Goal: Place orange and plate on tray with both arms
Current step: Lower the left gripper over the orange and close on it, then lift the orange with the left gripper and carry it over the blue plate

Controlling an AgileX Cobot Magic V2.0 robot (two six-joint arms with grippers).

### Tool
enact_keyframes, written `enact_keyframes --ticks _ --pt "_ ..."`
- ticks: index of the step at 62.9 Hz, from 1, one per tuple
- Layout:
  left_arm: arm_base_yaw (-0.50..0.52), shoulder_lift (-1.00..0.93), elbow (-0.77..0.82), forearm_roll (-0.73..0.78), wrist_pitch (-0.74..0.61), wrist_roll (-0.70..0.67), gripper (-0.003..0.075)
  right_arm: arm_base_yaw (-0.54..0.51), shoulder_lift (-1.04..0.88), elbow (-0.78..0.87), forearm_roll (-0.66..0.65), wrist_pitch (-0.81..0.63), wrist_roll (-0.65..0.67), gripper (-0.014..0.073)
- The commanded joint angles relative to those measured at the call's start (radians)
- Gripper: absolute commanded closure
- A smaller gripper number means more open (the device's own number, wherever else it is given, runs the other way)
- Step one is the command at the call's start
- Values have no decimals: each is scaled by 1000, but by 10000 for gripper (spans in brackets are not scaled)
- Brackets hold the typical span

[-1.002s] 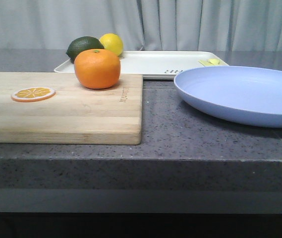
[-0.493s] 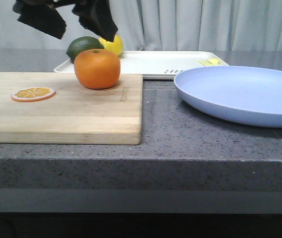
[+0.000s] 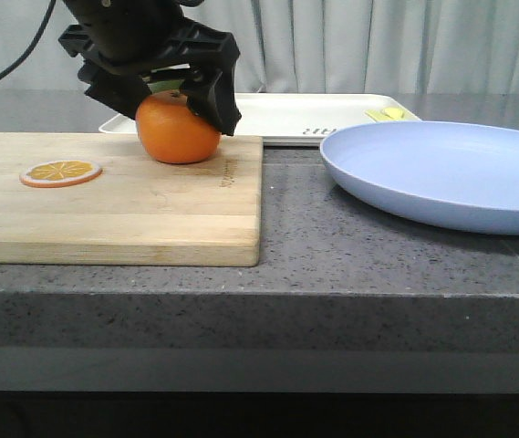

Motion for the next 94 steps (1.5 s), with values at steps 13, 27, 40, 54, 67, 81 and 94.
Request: enact_keyframes --ticks 13,27,40,54,67,81,94 --pt "-7 -46 -37 -2 -1 0 213 -1 9 -35 -15 -61 -12 52" --pt "-7 -46 -37 -21 -3 0 299 -1 9 -35 -15 -61 -12 52" --pt "-62 -46 -101 -29 18 0 299 -1 9 -35 -15 -61 -12 52" --pt "-184 -46 -192 -26 -31 0 299 -1 9 -35 -15 -61 -12 52" --pt "-277 4 -290 -20 -29 0 299 -1 9 -35 -15 -61 -12 52" --pt "-343 129 -427 -13 -8 0 299 -1 9 -35 -15 -60 -12 52" --pt "-360 244 -558 -12 21 0 299 -1 9 -35 -15 -60 -12 52"
